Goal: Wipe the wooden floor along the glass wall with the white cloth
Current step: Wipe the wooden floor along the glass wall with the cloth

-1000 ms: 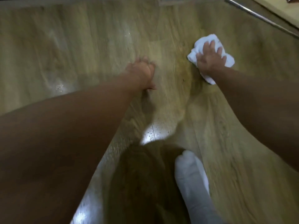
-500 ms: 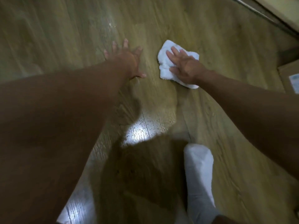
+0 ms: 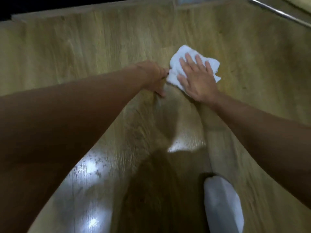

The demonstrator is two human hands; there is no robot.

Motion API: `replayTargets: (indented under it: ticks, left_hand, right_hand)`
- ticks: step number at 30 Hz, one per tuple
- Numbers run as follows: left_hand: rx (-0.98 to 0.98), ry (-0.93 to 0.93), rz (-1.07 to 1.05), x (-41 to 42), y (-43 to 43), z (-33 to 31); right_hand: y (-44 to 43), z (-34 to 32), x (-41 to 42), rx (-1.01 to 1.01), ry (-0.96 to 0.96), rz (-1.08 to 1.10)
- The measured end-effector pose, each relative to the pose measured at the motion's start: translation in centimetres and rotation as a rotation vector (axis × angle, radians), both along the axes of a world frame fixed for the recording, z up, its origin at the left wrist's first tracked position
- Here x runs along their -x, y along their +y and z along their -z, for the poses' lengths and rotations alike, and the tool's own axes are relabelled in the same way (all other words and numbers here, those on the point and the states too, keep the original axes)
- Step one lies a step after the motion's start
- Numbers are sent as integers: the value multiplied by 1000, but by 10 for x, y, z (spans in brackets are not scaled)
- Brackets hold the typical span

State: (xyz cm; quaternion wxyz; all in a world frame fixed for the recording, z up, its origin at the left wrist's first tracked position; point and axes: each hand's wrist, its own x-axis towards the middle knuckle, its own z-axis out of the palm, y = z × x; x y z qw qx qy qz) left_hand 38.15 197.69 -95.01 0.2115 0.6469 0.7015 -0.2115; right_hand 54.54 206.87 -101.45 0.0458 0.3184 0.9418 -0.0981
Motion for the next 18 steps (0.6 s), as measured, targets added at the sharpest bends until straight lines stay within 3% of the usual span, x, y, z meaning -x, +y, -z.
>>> replayTargets:
  ticks: [3, 10, 15, 18]
  left_hand:
    - [74, 71, -63, -17, -1, 0]
    - [98, 58, -185, -28, 2, -8]
    - [112, 58, -179, -28, 7, -4]
    - [114, 51, -188, -28, 9, 0]
  right_hand:
    - [17, -5, -43, -13, 46, -89]
    - [51, -14, 24, 135, -19, 330]
    - [15, -9, -27, 33, 64, -48]
    - [44, -6, -59, -36, 7, 30]
